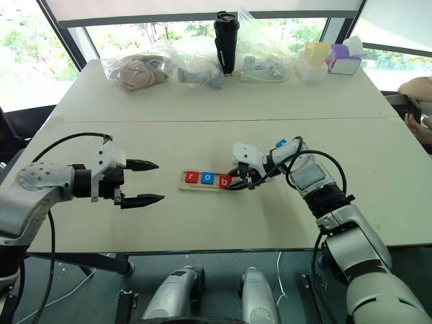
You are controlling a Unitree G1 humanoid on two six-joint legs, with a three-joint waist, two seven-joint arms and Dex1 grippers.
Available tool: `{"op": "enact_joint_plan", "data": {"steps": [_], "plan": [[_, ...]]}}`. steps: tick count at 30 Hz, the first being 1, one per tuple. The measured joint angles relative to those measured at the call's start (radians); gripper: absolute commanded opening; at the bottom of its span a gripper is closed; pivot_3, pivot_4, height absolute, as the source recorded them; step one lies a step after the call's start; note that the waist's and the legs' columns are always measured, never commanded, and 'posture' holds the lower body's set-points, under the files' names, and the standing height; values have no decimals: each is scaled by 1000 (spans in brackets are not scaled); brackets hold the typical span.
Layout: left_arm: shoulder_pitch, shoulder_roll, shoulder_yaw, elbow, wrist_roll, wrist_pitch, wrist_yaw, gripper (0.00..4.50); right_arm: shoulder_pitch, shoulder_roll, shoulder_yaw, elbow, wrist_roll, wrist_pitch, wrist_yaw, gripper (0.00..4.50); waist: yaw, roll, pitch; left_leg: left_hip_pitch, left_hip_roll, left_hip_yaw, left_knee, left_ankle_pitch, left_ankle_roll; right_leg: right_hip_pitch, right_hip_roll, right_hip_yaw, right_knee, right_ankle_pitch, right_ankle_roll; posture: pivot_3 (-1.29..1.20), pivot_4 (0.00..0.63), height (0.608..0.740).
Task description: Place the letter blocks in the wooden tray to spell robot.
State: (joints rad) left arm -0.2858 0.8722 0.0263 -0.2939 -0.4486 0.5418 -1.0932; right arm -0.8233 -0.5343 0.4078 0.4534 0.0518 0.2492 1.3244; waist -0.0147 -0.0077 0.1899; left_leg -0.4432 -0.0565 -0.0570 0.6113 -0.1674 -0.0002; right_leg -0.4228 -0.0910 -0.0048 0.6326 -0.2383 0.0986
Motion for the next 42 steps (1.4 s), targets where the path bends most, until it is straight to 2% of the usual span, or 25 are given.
{"op": "enact_joint_plan", "data": {"steps": [12, 42], "plan": [[-11, -13, -1, 13, 2, -2, 25, 4500, -76, 69, -2, 136, -55, -72, -8, 1145, 0, 0, 0, 0, 0, 0, 0, 0, -1, 0, 1, 0, 0, 1, 1, 0, 150, 740], [-22, -49, -24, 71, 43, -71, 16, 4500, -88, 164, -25, 168, -77, -48, -75, 1145, -3, 0, 0, 1, 0, 0, -1, 0, -1, -1, 2, 1, 1, 3, 2, 0, 150, 740]]}}
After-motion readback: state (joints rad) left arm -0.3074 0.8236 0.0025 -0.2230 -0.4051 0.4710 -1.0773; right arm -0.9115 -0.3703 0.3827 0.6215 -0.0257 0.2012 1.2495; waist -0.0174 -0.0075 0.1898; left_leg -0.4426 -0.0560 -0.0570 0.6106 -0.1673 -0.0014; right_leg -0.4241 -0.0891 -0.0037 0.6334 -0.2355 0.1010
